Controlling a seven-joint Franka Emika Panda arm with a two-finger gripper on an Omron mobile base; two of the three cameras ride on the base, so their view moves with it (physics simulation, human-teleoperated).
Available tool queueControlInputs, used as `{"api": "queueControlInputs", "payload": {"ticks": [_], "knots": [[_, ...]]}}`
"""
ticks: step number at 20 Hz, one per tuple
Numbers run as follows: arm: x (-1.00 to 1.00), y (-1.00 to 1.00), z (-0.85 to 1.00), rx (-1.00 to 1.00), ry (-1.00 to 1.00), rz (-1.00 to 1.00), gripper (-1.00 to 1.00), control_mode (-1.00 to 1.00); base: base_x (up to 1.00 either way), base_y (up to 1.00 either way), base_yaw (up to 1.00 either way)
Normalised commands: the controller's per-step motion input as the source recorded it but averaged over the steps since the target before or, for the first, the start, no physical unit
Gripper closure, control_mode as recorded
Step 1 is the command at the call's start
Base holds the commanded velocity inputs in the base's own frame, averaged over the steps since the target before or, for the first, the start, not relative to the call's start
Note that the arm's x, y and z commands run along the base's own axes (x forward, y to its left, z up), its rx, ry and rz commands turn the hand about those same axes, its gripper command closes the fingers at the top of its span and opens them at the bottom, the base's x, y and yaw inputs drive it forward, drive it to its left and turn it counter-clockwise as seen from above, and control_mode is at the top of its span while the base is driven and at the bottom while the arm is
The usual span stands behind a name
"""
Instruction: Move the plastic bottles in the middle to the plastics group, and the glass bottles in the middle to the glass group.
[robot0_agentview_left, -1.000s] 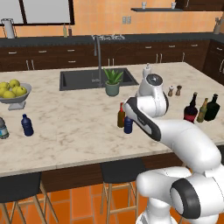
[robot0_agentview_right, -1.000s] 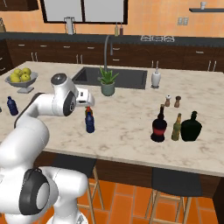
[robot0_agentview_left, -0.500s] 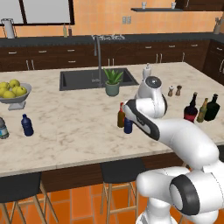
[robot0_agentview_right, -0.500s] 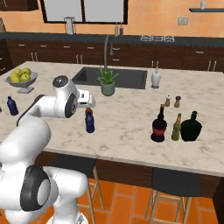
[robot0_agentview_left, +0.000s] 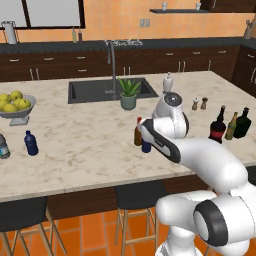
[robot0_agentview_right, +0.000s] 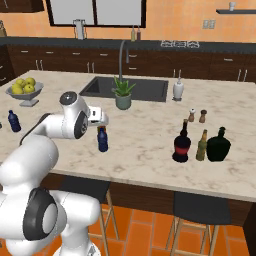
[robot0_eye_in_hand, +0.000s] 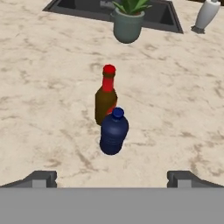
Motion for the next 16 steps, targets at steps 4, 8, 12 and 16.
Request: {"api": "queueControlInputs", "payload": {"ticks": [4,8,12,16], "knots": [[0.0,-0.26,-0.13,0.0,-0.04,0.0,-1.0,-1.0,0.0,0.0,0.0],[0.19,-0.03,-0.21,0.0,-0.05,0.0,-1.0,-1.0,0.0,0.0,0.0],[0.27,-0.01,-0.11,0.0,0.0,0.01,-1.0,-1.0,0.0,0.0,0.0],[0.02,0.0,-0.03,0.01,0.0,0.01,-1.0,-1.0,0.0,0.0,0.0]]}}
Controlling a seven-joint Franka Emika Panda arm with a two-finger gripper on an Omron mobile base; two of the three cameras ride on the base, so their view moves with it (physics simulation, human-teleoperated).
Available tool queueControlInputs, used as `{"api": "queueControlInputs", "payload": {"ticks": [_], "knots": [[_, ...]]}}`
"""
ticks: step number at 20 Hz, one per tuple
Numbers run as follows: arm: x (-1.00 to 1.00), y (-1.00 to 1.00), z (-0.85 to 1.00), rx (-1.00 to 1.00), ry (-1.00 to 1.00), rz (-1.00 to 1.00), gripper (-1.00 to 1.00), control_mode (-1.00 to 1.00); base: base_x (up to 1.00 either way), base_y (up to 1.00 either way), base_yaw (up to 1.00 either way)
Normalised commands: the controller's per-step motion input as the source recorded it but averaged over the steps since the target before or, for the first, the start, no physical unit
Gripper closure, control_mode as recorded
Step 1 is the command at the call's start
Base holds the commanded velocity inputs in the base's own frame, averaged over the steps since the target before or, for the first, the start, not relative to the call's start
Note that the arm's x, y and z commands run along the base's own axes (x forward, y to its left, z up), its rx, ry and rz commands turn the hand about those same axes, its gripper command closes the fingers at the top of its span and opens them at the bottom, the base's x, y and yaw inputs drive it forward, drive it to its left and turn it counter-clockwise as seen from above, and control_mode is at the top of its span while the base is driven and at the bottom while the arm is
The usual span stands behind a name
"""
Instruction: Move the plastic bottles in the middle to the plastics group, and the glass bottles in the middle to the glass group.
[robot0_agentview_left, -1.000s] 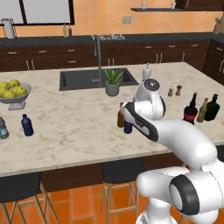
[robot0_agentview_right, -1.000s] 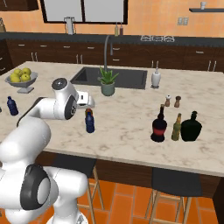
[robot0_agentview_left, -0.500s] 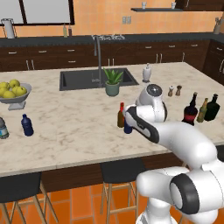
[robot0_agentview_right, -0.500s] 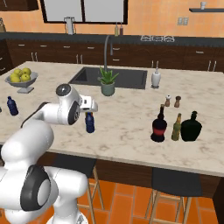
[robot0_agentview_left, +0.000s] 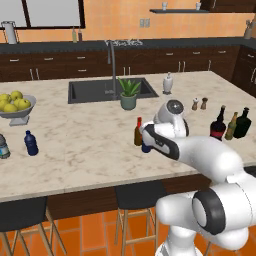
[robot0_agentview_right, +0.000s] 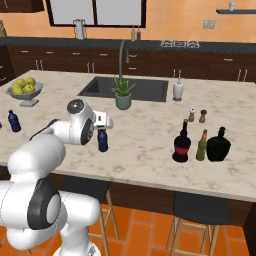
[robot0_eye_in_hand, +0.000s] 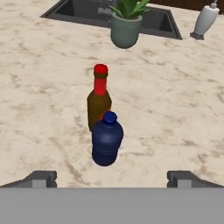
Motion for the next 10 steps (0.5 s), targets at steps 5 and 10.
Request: {"api": "queueControlInputs", "payload": {"ticks": [5,10], "knots": [[0.08,0.01,-0.04,0.03,0.01,0.05,-1.0,-1.0,0.0,0.0,0.0],[0.36,0.03,-0.13,0.0,0.1,0.05,-1.0,-1.0,0.0,0.0,0.0]]}}
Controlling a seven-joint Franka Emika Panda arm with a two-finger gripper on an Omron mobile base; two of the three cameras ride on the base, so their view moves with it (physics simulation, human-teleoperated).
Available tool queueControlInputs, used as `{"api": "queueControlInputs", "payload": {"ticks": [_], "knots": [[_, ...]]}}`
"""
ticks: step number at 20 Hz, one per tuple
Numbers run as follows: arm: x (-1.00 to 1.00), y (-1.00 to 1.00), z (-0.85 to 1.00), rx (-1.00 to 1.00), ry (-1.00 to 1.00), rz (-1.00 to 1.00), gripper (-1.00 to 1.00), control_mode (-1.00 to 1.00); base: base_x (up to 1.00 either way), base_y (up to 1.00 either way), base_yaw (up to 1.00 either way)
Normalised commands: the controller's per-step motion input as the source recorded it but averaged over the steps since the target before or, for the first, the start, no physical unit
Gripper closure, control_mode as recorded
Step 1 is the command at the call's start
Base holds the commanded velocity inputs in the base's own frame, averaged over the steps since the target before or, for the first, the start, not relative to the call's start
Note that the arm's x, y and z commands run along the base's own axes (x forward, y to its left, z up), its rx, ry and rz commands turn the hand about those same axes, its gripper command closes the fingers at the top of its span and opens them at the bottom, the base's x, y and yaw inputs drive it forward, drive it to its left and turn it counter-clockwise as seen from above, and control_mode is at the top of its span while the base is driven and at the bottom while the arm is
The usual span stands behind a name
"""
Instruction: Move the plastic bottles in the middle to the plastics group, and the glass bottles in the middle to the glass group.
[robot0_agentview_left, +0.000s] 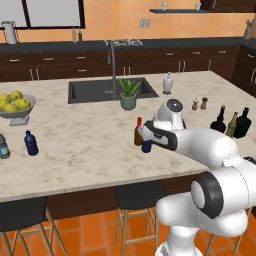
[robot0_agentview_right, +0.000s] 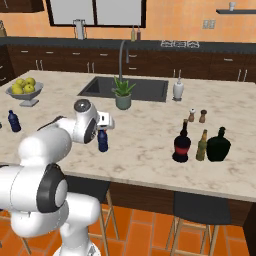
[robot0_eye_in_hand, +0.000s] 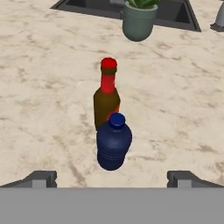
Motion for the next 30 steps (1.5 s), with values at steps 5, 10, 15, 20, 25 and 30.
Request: {"api": "queueControlInputs", "payload": {"ticks": [5,10,15,20,25,30], "knots": [[0.09,0.0,-0.07,0.0,0.0,0.01,-1.0,-1.0,0.0,0.0,0.0],[0.03,0.0,-0.21,0.0,0.0,0.0,-1.0,-1.0,0.0,0.0,0.0],[0.12,0.0,-0.36,0.0,0.0,0.0,-1.0,-1.0,0.0,0.0,0.0],[0.24,0.0,-0.14,0.0,0.03,0.0,-1.0,-1.0,0.0,0.0,0.0],[0.2,0.0,0.0,0.0,0.11,0.0,-1.0,-1.0,0.0,0.0,0.0],[0.05,0.0,0.0,0.0,0.02,0.0,-1.0,-1.0,0.0,0.0,0.0]]}}
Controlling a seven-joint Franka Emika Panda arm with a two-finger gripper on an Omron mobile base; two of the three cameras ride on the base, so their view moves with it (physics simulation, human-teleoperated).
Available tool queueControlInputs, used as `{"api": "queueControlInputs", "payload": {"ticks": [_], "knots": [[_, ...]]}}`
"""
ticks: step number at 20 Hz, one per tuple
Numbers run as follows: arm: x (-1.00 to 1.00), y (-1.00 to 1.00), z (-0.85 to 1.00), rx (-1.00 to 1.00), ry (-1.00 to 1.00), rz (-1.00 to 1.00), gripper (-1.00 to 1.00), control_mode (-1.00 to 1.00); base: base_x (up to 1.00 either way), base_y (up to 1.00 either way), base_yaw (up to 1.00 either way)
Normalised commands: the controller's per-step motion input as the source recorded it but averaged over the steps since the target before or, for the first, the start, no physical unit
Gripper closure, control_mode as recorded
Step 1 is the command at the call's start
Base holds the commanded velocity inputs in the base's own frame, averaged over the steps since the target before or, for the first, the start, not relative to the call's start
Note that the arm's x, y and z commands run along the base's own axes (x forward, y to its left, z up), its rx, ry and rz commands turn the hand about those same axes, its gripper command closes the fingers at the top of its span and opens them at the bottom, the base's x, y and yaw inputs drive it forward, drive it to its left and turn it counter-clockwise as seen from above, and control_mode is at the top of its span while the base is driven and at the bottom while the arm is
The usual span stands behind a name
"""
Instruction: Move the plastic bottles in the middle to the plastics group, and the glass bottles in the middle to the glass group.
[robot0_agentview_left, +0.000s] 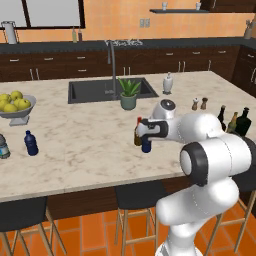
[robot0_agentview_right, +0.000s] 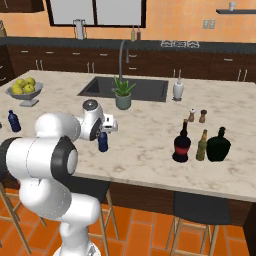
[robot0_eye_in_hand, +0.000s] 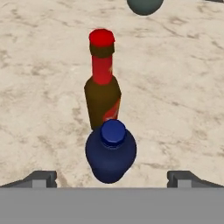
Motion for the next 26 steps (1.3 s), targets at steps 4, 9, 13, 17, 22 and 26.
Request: {"api": "queueControlInputs", "payload": {"ticks": [4,9,13,17,22,26], "knots": [[0.28,0.0,0.0,0.0,0.02,0.0,-1.0,-1.0,0.0,0.0,0.0],[0.04,0.0,-0.19,0.0,0.01,0.0,-1.0,-1.0,0.0,0.0,0.0],[0.0,0.0,-0.29,0.0,0.0,0.0,-1.0,-1.0,0.0,0.0,0.0],[0.04,0.0,-0.21,0.0,0.0,0.0,-1.0,-1.0,0.0,0.0,0.0],[0.11,0.0,-0.06,0.0,0.0,0.0,-1.0,-1.0,0.0,0.0,0.0],[0.02,0.03,-0.04,0.0,0.0,0.0,-1.0,-1.0,0.0,0.0,0.0]]}}
